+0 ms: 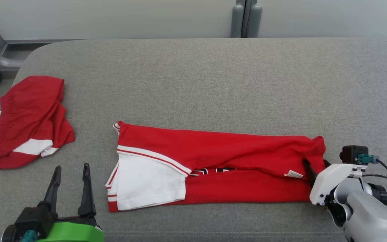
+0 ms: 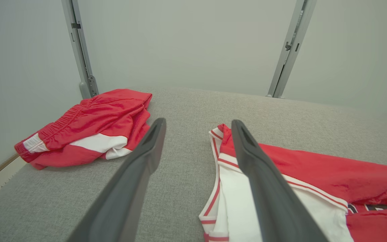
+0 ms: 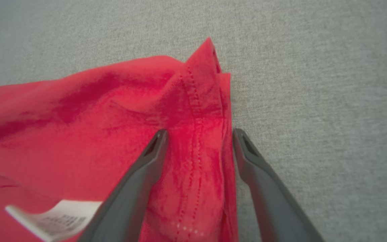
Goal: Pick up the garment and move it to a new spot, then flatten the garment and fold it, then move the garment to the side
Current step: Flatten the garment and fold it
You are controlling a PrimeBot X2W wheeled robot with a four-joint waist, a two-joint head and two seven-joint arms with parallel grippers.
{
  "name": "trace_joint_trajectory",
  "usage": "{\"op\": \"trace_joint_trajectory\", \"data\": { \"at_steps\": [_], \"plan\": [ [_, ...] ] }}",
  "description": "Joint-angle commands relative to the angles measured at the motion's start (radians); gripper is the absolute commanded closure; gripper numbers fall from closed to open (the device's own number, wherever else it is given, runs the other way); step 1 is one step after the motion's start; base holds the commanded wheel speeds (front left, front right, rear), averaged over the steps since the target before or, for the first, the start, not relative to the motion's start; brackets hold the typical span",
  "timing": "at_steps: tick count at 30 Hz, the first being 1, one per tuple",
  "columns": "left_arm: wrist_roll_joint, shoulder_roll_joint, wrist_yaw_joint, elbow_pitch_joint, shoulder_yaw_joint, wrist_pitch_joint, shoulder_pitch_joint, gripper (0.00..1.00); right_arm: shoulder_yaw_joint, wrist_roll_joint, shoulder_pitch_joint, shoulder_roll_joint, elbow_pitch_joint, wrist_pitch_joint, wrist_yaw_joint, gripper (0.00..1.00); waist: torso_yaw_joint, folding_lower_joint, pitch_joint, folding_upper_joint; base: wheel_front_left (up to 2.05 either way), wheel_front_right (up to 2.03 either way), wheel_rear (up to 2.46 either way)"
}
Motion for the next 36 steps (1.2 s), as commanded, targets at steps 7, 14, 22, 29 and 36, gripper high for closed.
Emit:
{"op": "trace_joint_trajectory", "data": {
  "at_steps": [7, 14, 22, 29, 36],
  "plan": [
    [0.006, -0.001, -0.002, 0.001, 0.012, -0.002, -0.01, 0.0, 0.018, 0.016, -0.029, -0.029, -0.006, -0.03, -0.001, 1.0, -0.01, 0.0, 0.002, 0.0, 0.0, 0.0, 0.0],
    [0.009, -0.001, -0.002, -0.001, 0.01, -0.002, -0.015, 0.0, 0.007, 0.005, -0.081, -0.115, 0.027, -0.059, -0.001, 1.0, -0.03, 0.0, 0.0, 0.0, 0.0, 0.0, 0.0],
    [0.002, -0.002, -0.002, 0.002, 0.011, -0.002, -0.01, 0.0, 0.007, 0.035, -0.097, -0.157, 0.002, -0.048, -0.001, 1.0, -0.043, 0.0, 0.005, 0.0, 0.0, 0.0, 0.0],
    [0.0, -0.002, -0.002, 0.011, 0.01, -0.002, -0.017, 0.0, 0.032, 0.159, -0.056, -0.168, -0.182, 0.036, -0.001, 1.0, -0.057, 0.0, -0.003, 0.0, 0.0, 0.0, 0.0],
    [0.004, -0.002, -0.002, 0.019, 0.001, -0.002, -0.007, 0.0, 0.069, 0.319, -0.001, -0.197, -0.436, 0.148, 0.0, 1.0, -0.057, 0.0, -0.031, 0.0, 0.0, 0.0, 0.0]
  ]
}}
